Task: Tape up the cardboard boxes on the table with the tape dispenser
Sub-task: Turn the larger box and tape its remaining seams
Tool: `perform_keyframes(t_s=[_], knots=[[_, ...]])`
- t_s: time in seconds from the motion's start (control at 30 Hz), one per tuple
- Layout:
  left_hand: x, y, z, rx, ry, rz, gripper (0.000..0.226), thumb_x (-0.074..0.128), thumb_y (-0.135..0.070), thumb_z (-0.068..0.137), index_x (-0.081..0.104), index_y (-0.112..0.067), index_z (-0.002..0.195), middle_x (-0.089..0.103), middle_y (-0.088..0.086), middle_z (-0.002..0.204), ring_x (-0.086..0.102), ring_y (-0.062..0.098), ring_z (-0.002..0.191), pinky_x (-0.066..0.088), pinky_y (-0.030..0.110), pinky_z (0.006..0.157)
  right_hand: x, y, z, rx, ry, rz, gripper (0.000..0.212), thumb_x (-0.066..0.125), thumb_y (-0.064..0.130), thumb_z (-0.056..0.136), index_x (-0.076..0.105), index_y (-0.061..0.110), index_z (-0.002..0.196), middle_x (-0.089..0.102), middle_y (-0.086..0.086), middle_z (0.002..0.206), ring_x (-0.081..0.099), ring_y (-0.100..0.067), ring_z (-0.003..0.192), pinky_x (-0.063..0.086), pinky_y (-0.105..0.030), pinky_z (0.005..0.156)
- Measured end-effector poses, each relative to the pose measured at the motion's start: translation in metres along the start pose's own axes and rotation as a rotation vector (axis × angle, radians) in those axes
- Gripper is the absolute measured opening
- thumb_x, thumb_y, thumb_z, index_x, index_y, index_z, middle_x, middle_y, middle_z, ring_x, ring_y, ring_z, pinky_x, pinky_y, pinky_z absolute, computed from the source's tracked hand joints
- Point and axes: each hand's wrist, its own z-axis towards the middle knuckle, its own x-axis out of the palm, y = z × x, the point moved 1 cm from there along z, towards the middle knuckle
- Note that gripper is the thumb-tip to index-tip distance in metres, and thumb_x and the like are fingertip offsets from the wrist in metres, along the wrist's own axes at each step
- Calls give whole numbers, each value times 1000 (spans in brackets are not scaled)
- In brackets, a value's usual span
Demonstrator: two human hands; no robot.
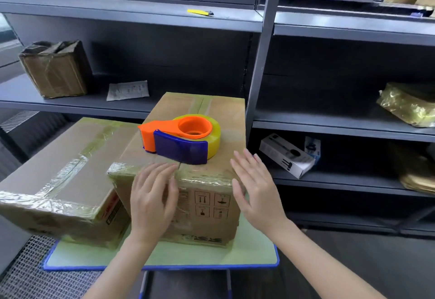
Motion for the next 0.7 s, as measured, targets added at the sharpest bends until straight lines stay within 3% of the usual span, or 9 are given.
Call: perform_keyframes(t_s=[0.13,0.27,0.4,0.6,0.7], knots=[[1,29,-10,4,65,214,39,38,-23,96,62,-4,120,58,8,128,49,29,124,20,52,113,30,11,-8,-41,-133,-94,41,36,26,100,66,3,115,64,-8,122,51,-25,124,34,-41,109],[16,38,-17,-10,99,244,41,30,-30,99,60,-11,120,61,8,124,48,25,118,23,48,110,42,7,-5,-106,-276,-156,32,46,18,95,72,3,103,70,-6,109,56,-22,111,45,-42,97],[20,45,-17,4,96,229,37,25,-33,101,50,-18,123,55,3,124,46,24,117,21,40,108,41,4,-1,-173,-302,-237,25,54,17,90,75,5,98,71,-5,105,63,-22,105,50,-42,90],[15,46,-15,8,132,194,38,26,-35,101,50,-20,125,60,4,124,44,22,119,21,37,108,41,2,-1,-195,-270,-305,25,54,17,90,74,7,102,71,-4,108,66,-23,104,49,-41,93],[10,46,-13,8,129,142,39,27,-33,100,54,-20,126,59,1,125,44,20,119,25,39,105,36,6,0,-211,-230,-354,33,50,29,95,74,6,101,71,-5,107,67,-23,103,51,-40,94]])
